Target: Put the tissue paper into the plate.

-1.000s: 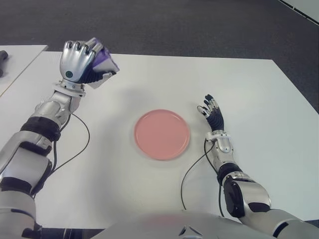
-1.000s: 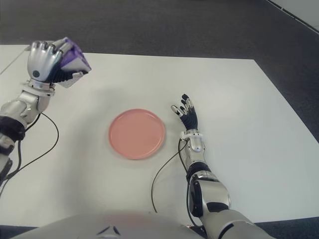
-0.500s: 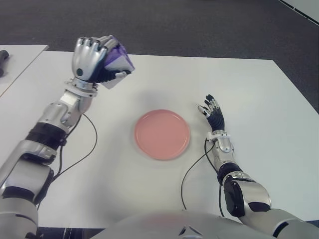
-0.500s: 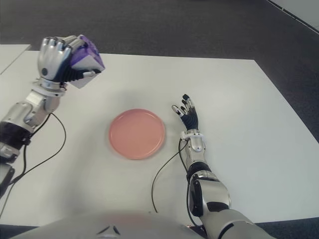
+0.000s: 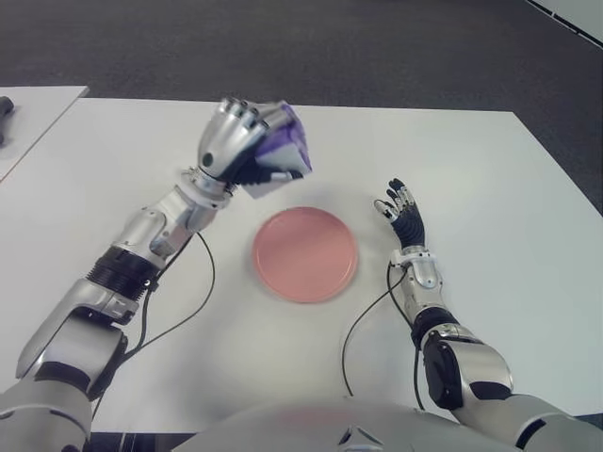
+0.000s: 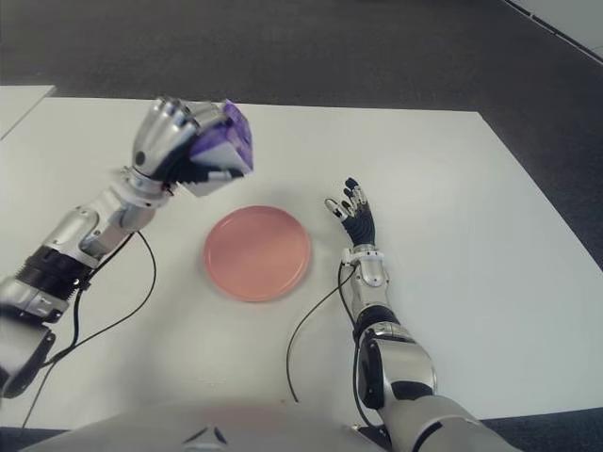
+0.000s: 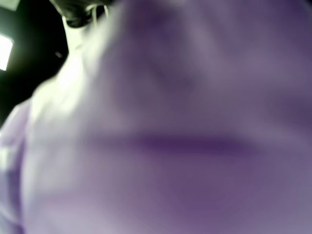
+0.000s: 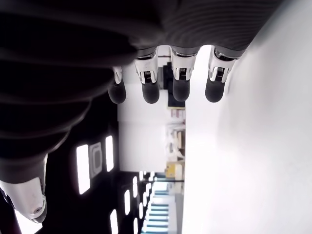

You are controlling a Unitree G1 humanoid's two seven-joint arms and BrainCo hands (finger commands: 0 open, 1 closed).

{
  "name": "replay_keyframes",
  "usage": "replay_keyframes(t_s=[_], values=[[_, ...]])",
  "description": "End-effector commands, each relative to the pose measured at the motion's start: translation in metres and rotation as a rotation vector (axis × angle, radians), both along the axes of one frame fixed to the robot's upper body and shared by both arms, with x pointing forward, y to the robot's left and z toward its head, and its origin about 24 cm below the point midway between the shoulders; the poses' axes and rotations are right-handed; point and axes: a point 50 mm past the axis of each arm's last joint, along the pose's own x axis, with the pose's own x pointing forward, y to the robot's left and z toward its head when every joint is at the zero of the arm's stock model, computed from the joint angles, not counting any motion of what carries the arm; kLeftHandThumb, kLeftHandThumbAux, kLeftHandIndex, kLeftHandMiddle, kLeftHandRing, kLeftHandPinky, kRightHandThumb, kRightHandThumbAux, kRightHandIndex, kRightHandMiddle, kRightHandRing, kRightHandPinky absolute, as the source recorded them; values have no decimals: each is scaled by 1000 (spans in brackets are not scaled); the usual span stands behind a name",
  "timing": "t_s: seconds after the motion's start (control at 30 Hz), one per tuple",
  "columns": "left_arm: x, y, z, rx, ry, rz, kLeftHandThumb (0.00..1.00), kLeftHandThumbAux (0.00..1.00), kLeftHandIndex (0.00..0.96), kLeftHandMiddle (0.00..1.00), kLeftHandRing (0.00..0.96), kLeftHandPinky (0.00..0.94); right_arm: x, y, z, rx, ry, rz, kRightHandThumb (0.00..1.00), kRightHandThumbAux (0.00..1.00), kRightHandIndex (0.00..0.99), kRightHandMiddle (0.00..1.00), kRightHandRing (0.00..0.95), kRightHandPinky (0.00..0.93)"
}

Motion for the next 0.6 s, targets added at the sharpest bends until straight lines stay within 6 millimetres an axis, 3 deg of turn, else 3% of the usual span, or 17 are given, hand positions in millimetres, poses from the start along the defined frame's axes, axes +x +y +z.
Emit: replay_keyframes(t_s=[0.03,0.6], values=[[-7,-13,-27,52,73,-51,855,666,401,537,832,823,-22,0,-31,33,150,-19,48,587,0,0,0,0],[-16,-38,-91,278,145,-107,854,665,402,539,826,812,-23,1,-32,33,149,-18,48,587,0,0,0,0]])
